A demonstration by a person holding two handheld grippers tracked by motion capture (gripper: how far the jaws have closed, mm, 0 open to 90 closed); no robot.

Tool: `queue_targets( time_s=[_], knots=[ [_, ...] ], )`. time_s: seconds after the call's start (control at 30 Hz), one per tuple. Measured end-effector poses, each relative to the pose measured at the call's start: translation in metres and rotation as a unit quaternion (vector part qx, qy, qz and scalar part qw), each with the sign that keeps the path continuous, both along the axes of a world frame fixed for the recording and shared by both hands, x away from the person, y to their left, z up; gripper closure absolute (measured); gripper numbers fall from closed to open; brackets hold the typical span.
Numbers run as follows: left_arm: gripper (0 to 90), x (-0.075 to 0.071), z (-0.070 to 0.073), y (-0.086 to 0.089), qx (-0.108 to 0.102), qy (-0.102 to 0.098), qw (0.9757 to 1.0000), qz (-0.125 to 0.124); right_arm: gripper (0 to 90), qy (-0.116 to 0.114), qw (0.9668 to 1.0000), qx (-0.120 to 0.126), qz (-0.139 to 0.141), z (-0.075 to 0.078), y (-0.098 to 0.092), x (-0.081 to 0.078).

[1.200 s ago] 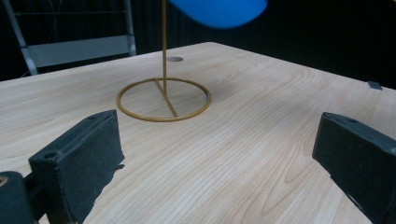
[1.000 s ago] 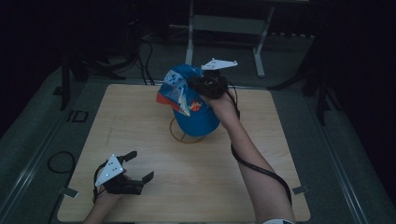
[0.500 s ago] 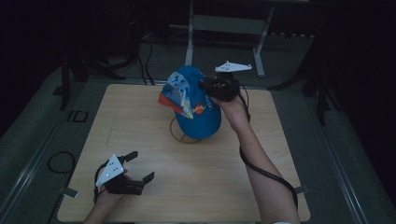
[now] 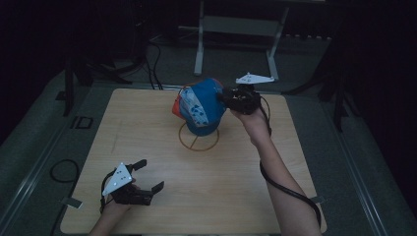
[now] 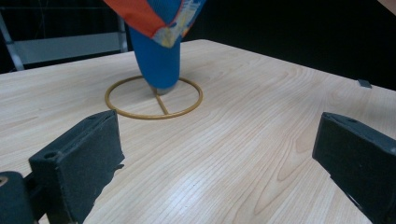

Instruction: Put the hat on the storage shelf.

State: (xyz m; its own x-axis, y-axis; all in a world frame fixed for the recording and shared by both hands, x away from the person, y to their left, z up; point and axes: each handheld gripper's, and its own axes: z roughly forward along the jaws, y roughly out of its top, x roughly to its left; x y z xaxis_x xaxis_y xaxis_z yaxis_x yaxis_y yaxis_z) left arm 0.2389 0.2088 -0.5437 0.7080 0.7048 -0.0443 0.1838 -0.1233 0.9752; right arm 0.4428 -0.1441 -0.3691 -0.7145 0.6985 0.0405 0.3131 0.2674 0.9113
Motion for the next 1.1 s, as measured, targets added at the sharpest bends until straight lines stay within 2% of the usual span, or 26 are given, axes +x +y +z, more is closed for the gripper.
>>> queue_targets(
  time_s=[0.2, 0.43, 0.47, 0.5, 0.53, 0.6, 0.67, 0.8, 1.1],
  knots=[
    [1.8, 0.0, 0.0, 0.001, -0.002, 0.002, 1.0, 0.002, 47.8, -0.012, 0.9999, 0.012, 0.004, -0.002, -0.005, -0.01],
    [1.8, 0.0, -0.001, 0.0, 0.001, 0.002, 1.0, 0.002, 23.7, -0.012, 0.9991, 0.036, 0.016, -0.006, -0.012, -0.023],
    [1.8, 0.0, -0.001, 0.0, 0.001, 0.002, 1.0, 0.002, 17.0, -0.011, 0.999, 0.039, 0.021, -0.008, -0.013, -0.025],
    [1.8, 0.0, -0.002, -0.001, 0.001, 0.002, 1.0, 0.001, 13.4, -0.013, 0.999, 0.034, 0.027, -0.009, -0.014, -0.027],
    [1.8, 0.0, -0.002, -0.001, 0.002, 0.003, 1.0, 0.002, 13.5, -0.016, 0.9991, 0.029, 0.026, -0.011, -0.014, -0.03],
    [1.8, 0.0, -0.002, -0.001, 0.001, 0.002, 1.0, 0.001, 12.9, -0.016, 0.999, 0.034, 0.025, -0.015, -0.016, -0.034],
    [1.8, 0.001, -0.002, -0.002, 0.002, 0.002, 1.0, 0.001, 11.8, -0.013, 0.9987, 0.031, 0.039, -0.019, -0.018, -0.038],
    [1.8, 0.001, -0.003, -0.002, 0.002, 0.004, 1.0, 0.001, 12.0, -0.012, 0.9983, 0.036, 0.043, -0.028, -0.02, -0.047],
    [1.8, 0.0, -0.003, 0.0, 0.003, 0.003, 1.0, 0.003, 12.3, -0.009, 0.9975, 0.022, 0.066, -0.056, -0.02, -0.062]
  ],
)
